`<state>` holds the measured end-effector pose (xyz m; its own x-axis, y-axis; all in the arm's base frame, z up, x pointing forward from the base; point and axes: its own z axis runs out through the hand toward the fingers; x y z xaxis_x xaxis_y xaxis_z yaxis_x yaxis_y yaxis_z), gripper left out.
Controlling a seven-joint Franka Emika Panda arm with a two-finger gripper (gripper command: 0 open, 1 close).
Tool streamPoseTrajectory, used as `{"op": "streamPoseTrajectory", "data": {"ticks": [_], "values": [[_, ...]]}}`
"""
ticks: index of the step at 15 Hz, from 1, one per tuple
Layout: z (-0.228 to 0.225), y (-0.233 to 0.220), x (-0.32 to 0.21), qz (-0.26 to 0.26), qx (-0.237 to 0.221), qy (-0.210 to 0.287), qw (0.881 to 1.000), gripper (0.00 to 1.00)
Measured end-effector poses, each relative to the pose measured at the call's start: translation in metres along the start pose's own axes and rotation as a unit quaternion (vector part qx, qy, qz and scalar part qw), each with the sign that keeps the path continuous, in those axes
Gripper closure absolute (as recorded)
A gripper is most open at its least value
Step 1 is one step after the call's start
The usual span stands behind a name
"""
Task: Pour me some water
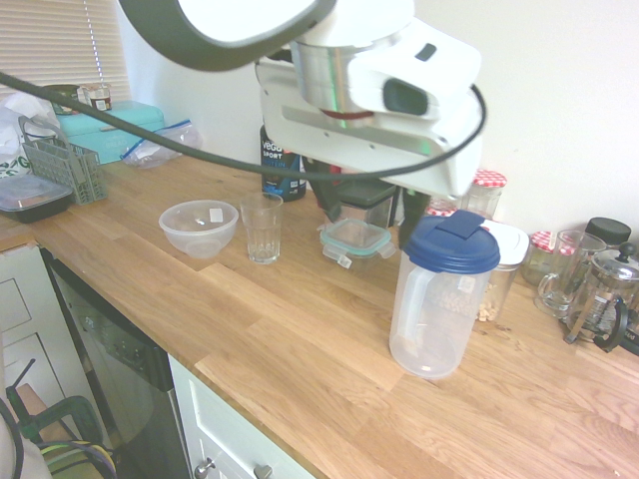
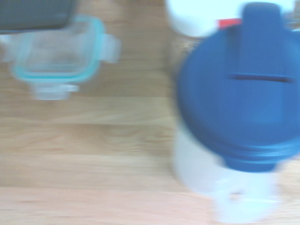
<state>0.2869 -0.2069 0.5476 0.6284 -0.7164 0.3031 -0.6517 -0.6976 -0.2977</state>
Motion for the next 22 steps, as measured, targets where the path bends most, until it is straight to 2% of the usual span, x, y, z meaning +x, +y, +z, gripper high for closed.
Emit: {"op": "streamPoseTrajectory", "data": {"ticks": [3,4,7,10,14,22], "values": [[0.025,0.016,0.014,0.0,-0.016,-0.004,1.0,0.0],[0.036,0.017,0.018,-0.001,-0.022,-0.007,1.0,1.0],[0.078,0.01,0.026,-0.011,-0.04,-0.018,0.999,1.0],[0.101,-0.003,0.027,-0.023,-0.042,-0.019,0.999,1.0],[0.107,-0.018,0.026,-0.033,-0.042,-0.012,0.999,1.0],[0.112,-0.015,0.027,-0.029,-0.045,-0.013,0.999,1.0]]}}
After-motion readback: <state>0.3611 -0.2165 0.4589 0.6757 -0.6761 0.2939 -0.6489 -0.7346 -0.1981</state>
